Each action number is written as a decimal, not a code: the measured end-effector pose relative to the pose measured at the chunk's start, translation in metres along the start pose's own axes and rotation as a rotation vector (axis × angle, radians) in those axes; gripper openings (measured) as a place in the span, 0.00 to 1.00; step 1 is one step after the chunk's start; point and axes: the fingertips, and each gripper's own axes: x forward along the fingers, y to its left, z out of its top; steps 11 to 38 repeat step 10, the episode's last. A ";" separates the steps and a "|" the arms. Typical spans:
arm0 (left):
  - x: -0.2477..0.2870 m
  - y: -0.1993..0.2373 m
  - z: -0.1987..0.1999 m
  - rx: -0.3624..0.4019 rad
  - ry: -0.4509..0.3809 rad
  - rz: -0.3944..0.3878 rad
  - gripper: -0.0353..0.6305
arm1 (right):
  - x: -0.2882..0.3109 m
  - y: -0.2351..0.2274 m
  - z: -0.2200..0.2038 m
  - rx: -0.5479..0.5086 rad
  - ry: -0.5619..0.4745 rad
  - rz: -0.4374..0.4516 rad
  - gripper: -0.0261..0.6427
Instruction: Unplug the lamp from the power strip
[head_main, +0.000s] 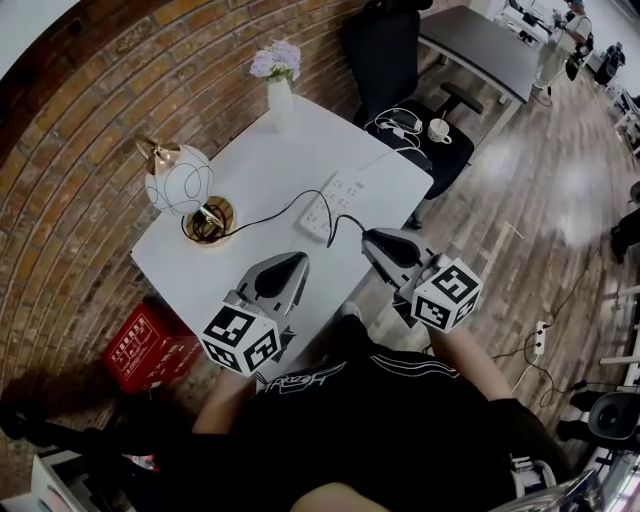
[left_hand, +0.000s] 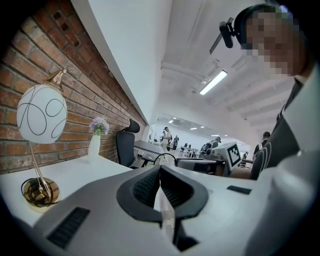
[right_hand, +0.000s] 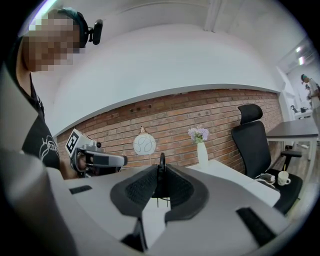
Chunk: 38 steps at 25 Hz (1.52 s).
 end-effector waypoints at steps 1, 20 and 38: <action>0.000 -0.001 -0.001 0.000 0.000 0.001 0.06 | -0.001 0.000 0.000 0.000 0.001 -0.001 0.09; 0.000 -0.007 -0.010 -0.009 0.003 0.007 0.06 | -0.004 0.003 -0.008 -0.002 0.007 -0.006 0.09; 0.000 -0.007 -0.010 -0.009 0.003 0.007 0.06 | -0.004 0.003 -0.008 -0.002 0.007 -0.006 0.09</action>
